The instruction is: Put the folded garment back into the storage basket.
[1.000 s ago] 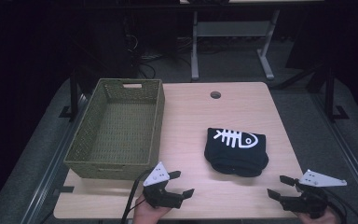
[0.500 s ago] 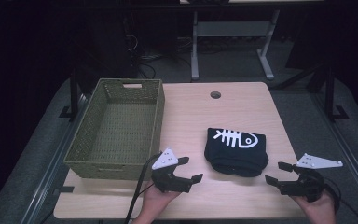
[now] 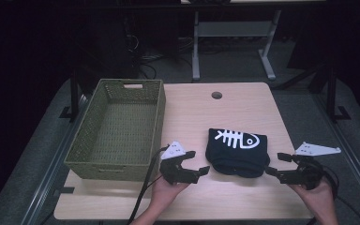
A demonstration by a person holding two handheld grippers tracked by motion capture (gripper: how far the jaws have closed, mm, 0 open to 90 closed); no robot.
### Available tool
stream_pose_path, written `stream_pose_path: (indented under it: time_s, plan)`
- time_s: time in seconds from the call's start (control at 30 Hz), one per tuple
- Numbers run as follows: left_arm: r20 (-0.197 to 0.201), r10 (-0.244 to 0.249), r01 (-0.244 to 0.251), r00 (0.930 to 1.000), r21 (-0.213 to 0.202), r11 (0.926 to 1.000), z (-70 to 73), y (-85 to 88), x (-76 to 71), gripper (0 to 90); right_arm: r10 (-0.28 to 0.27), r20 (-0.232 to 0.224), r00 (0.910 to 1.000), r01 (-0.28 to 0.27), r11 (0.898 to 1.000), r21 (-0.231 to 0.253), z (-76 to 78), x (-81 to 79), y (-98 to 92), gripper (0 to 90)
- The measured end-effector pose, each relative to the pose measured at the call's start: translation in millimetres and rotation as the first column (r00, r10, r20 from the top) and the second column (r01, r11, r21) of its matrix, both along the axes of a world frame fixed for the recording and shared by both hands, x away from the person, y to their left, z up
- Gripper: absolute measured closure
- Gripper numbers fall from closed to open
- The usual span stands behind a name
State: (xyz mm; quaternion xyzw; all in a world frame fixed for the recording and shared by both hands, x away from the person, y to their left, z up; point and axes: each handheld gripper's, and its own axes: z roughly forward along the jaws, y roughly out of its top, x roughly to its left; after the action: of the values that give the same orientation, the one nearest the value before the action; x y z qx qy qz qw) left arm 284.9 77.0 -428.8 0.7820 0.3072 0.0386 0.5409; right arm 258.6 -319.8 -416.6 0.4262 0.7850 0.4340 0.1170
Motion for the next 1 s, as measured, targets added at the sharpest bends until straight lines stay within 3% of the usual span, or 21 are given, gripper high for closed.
stream_pose_path:
  time_s: [0.43, 0.73, 0.8, 0.9, 1.0]
  plan:
    - [-0.047, 0.042, -0.041, 0.998, 0.022, 0.9989, -6.2, -13.1, 23.7, 19.8, 0.017, -0.013, 0.9998, -0.017, 1.0, -0.02, 13.1, 20.5, 6.5, 18.6]
    - [-0.098, 0.074, -0.07, 0.9924, 0.042, 0.9967, -10.8, -29.2, 47.9, 20.0, -0.007, -0.067, 0.9977, 0.004, 0.999, -0.041, 9.6, 45.5, 4.6, 18.6]
    - [-0.117, 0.084, -0.08, 0.9896, 0.038, 0.9961, -13.5, -31.9, 53.7, 19.9, -0.019, -0.08, 0.9967, 0.016, 0.999, -0.039, 6.2, 49.2, 2.9, 18.7]
    - [-0.198, 0.097, -0.097, 0.9753, 0.01, 0.9952, -21.5, -33.6, 64.3, 19.9, -0.035, -0.098, 0.9946, 0.031, 0.999, -0.045, 0.3, 54.8, 1.4, 20.1]
    - [-0.206, 0.118, -0.11, 0.9713, 0.053, 0.9926, -27.5, -37.6, 72.0, 20.0, -0.055, -0.12, 0.9913, 0.049, 0.998, -0.048, -6.0, 60.3, 0.4, 21.6]
